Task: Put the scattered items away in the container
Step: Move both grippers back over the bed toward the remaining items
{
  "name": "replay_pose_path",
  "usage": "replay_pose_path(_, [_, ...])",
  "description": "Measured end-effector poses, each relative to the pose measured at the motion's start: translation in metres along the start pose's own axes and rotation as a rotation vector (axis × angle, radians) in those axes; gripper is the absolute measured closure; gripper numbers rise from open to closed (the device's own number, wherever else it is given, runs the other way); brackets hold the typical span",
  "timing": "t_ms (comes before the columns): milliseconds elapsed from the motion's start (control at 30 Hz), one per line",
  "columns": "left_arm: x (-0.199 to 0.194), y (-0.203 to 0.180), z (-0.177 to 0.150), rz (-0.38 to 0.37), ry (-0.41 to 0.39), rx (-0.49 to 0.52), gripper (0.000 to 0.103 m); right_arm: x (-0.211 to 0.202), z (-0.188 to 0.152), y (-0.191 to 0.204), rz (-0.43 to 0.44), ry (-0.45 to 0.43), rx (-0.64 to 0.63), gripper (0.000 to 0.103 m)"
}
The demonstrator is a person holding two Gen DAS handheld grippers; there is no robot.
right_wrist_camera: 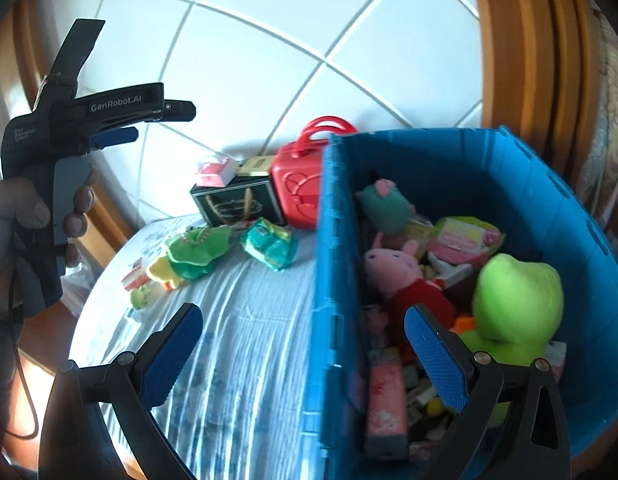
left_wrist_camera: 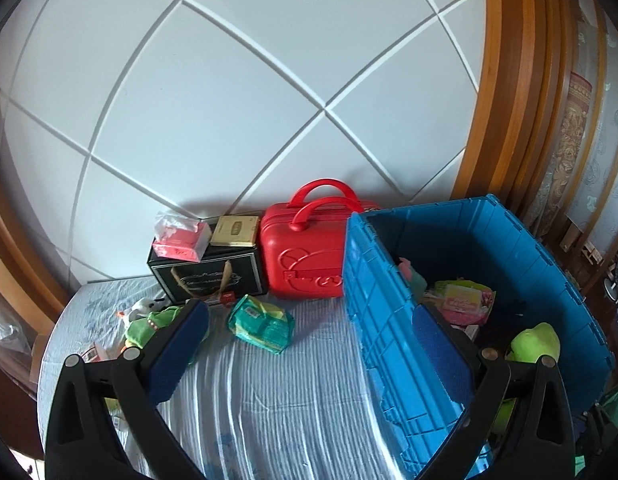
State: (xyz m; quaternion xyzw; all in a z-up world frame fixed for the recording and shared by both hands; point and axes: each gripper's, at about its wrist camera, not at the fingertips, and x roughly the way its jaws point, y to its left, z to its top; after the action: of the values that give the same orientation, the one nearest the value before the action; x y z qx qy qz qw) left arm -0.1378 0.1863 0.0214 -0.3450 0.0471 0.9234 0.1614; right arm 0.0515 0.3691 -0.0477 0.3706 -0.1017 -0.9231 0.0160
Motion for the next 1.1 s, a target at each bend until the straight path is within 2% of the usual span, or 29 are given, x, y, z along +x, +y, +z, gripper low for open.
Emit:
replay_pose_path(400, [-0.038,0.119,-0.05,0.104,0.011,-0.126,0.0,0.021,0.001,0.104,0.093,0.032,-0.147,0.0])
replay_pose_path(833, [-0.057,0.215,-0.091,0.154,0.041,-0.179,0.0,0.041,-0.017,0.19,0.11,0.069,-0.201,0.0])
replay_pose_path(1100, [-0.049,0.287,-0.13,0.215,0.117,-0.192,0.0,0.067,-0.033,0.238,0.125,0.087,-0.221,0.0])
